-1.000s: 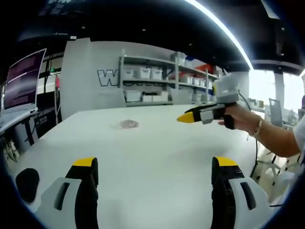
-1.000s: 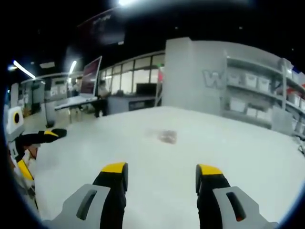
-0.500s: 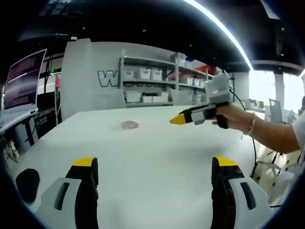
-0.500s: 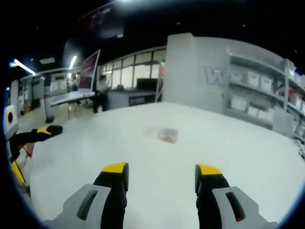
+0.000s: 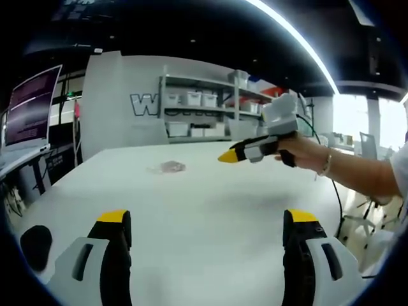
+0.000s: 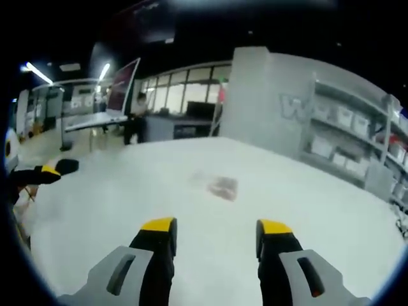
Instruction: Open the resealable bag by pulling the two sides of the seal apart until the entire bag opening is separated and visibly accessible.
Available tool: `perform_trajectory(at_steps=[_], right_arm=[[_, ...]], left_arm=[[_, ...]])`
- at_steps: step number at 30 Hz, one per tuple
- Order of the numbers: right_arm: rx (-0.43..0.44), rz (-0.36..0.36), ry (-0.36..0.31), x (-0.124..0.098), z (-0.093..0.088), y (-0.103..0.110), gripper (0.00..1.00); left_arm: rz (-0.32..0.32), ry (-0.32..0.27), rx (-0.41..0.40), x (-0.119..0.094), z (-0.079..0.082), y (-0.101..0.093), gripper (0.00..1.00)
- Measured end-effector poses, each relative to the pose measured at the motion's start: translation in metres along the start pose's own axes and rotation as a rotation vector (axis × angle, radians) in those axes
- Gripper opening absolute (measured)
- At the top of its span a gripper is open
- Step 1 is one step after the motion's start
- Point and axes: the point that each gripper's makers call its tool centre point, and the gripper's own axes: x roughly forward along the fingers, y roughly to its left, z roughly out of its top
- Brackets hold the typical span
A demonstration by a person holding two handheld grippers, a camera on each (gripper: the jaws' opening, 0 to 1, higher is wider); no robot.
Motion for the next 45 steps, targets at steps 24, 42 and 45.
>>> perform_trajectory(at_steps=[24, 42, 45], right_arm=[[0.001, 0.04, 0.028, 0.036, -0.005, -0.003, 0.42], [-0.068, 0.067, 0.047, 0.066, -0.005, 0.0, 0.37], [-0.07, 0.06, 0.05, 0.07, -0.004, -0.006, 0.37]], left_arm=[[-0.007, 0.005, 0.0, 0.007, 0.001, 0.002, 0.97], [-0.007, -0.001, 0.007, 0.007, 0.004, 0.006, 0.97], [-0.01, 0.001, 0.008, 0.009, 0.005, 0.006, 0.97]])
